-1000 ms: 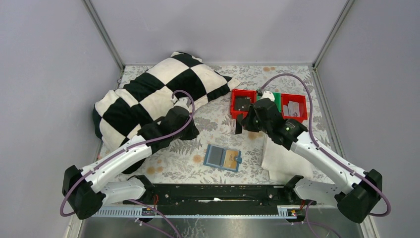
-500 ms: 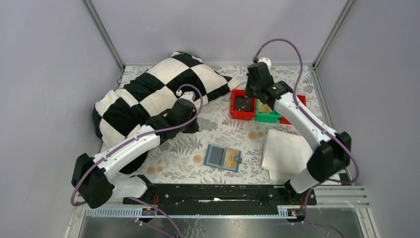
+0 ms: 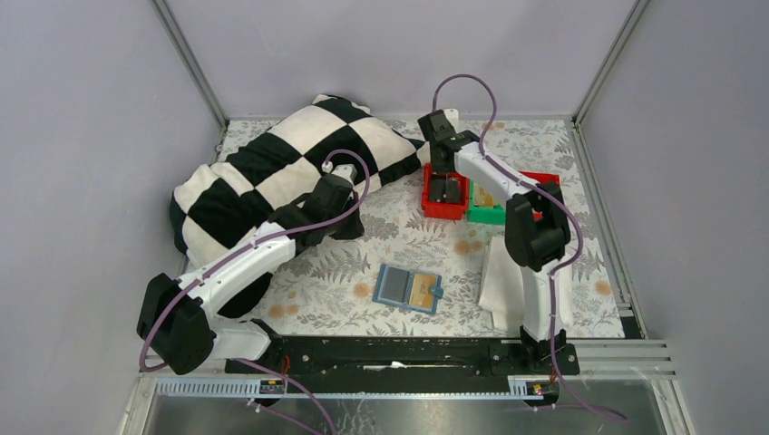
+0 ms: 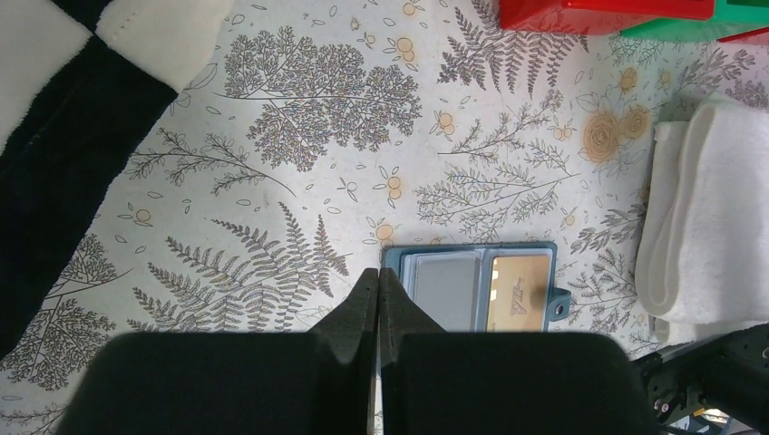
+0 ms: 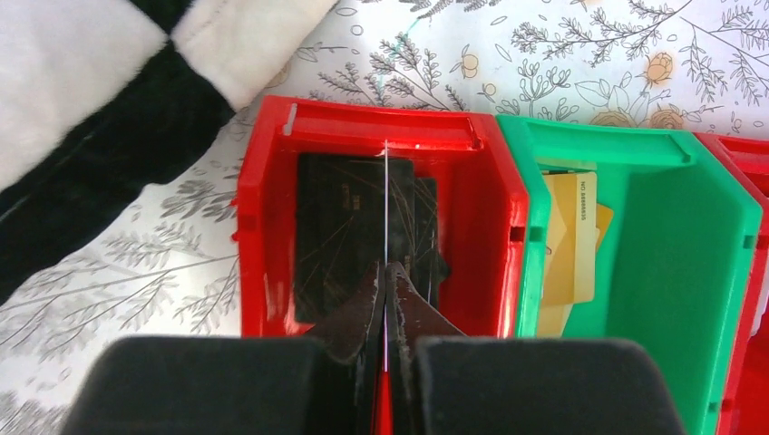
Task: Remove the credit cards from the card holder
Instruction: Place the credit card in the storage box.
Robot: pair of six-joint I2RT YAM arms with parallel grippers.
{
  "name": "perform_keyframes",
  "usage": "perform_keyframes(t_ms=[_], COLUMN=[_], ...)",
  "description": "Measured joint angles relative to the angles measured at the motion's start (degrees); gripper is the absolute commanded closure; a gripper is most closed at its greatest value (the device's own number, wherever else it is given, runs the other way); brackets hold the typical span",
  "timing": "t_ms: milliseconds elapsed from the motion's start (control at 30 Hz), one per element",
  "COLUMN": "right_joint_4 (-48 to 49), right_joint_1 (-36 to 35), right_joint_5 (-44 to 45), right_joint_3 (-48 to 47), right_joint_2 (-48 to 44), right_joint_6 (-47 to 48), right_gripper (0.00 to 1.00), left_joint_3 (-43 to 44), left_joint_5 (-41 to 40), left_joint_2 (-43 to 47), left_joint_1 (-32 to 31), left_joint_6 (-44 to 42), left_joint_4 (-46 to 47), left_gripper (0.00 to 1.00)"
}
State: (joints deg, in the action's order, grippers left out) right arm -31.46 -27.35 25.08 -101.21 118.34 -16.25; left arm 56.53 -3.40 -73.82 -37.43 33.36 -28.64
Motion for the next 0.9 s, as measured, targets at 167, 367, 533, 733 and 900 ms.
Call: perform_keyframes(t_ms=[167,367,533,733,900], right_joint_4=[-0.9,-1.0,-1.0,-0.7,0.0], right_joint_1=[0.0,0.0,0.0,0.0,0.0], right_joint_5=[2.5,4.3,4.3,4.4,4.4], right_joint_3=[-2.1,-2.1,-1.9,1.0,6.4], right_joint_2=[4.9,5.4,5.4,4.9,3.2], right_joint_6=[0.9,1.4,1.4,0.9,0.1], right_gripper=[1.00,1.00,1.00,1.00,0.99], left_joint_3=[0.0,0.0,-0.1,-0.7,-0.9], left_joint_5=[0.4,0.6,1.0,1.5,1.9], left_joint_2=[0.0,0.3,0.3,0.6,1.2], left_joint_1=[0.4,1.0,1.0,1.1,1.1], left_joint_6=[-0.1,-0.1,-0.1,-0.1,0.1], left_joint_4=[0.0,0.1,0.1,0.1,0.1], left_gripper=[1.00,1.00,1.00,1.00,1.00])
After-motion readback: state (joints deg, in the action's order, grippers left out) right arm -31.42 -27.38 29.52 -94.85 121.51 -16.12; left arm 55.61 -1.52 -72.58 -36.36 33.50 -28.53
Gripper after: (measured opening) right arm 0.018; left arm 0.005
